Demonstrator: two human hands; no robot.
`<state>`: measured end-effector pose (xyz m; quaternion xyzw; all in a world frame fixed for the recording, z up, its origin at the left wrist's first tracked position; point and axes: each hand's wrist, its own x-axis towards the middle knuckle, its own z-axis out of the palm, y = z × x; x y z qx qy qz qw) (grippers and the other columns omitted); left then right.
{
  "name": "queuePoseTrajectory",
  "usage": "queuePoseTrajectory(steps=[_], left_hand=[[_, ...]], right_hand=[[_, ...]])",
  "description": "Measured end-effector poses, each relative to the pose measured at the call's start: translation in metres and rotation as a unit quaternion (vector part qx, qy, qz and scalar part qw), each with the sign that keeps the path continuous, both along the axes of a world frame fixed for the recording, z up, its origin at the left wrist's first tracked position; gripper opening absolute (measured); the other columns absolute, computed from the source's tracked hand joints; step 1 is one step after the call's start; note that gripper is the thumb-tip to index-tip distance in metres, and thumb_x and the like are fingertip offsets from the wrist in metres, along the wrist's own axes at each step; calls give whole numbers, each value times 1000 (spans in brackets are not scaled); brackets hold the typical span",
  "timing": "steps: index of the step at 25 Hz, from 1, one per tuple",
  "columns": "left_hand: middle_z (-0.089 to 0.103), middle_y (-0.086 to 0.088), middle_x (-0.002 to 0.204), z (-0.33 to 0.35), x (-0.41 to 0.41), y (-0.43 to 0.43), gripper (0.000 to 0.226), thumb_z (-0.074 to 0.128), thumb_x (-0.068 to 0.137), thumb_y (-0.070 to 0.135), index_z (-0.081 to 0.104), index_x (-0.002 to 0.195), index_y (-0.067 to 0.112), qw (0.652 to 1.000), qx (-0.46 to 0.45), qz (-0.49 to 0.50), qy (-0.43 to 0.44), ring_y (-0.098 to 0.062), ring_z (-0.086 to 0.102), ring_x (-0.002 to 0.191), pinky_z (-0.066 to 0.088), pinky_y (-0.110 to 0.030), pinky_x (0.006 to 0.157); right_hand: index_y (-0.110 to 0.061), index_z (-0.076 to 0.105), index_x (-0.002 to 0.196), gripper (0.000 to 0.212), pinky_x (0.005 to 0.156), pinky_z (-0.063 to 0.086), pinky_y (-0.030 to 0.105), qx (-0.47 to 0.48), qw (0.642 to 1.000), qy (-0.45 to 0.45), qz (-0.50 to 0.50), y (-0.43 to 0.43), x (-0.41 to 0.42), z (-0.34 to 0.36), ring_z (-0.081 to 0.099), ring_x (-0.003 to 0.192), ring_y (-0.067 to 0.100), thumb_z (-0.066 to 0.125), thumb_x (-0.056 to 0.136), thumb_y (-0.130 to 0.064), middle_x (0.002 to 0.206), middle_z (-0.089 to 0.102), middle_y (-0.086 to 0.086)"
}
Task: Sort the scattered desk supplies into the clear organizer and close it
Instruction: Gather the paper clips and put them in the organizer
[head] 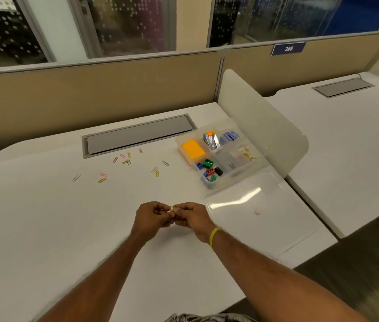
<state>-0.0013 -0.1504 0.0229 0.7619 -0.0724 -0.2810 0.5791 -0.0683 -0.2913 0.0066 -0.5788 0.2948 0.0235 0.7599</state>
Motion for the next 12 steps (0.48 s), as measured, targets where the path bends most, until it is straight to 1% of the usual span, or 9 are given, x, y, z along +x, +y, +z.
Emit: queuePoseTrajectory(steps=[3, 5, 7, 9, 11, 12], left_hand=[[72, -16, 70, 11, 5, -37, 26, 81, 74, 7, 62, 92, 5, 999, 23, -29, -18, -29, 73, 66, 60, -35, 64], [73, -15, 72, 17, 9, -63, 32, 80, 74, 7, 56, 94, 8, 997, 50, -56, -33, -26, 73, 64, 60, -34, 62], [73, -15, 75, 22, 14, -91, 37, 79, 75, 5, 51, 98, 9, 995, 66, -76, -28, -24, 73, 63, 60, -30, 59], [73, -15, 78, 28, 19, -118, 41, 79, 75, 4, 49, 101, 11, 992, 79, -96, -22, -22, 73, 63, 59, -28, 59], [72, -14, 80, 37, 25, -146, 42, 80, 74, 5, 49, 100, 14, 989, 76, -121, -36, -20, 73, 62, 59, -28, 58], [72, -14, 80, 41, 29, -160, 42, 81, 73, 5, 49, 98, 15, 988, 64, -132, -49, -21, 73, 62, 59, -28, 57]], right_hand=[[-6, 72, 100, 14, 69, 57, 25, -15, 999, -5, -31, -30, -3, 9, 71, 79, 20, 68, 88, -11, 87, 73, 9], [-7, 71, 102, 16, 70, 58, 24, -39, 998, -2, -43, -51, -5, 15, 71, 81, 19, 69, 87, -11, 88, 73, 8], [-6, 70, 106, 20, 72, 59, 24, -74, 996, 1, -50, -74, -6, 20, 71, 80, 19, 70, 86, -11, 88, 72, 9], [-3, 69, 108, 24, 76, 59, 27, -102, 993, 0, -64, -97, -5, 25, 71, 80, 21, 70, 85, -10, 89, 72, 11], [1, 69, 107, 24, 76, 60, 30, -114, 990, -14, -82, -122, -1, 32, 70, 78, 24, 70, 84, -5, 87, 71, 15], [2, 69, 105, 22, 74, 60, 29, -122, 988, -23, -88, -136, 2, 36, 69, 77, 23, 70, 84, -4, 85, 71, 15]])
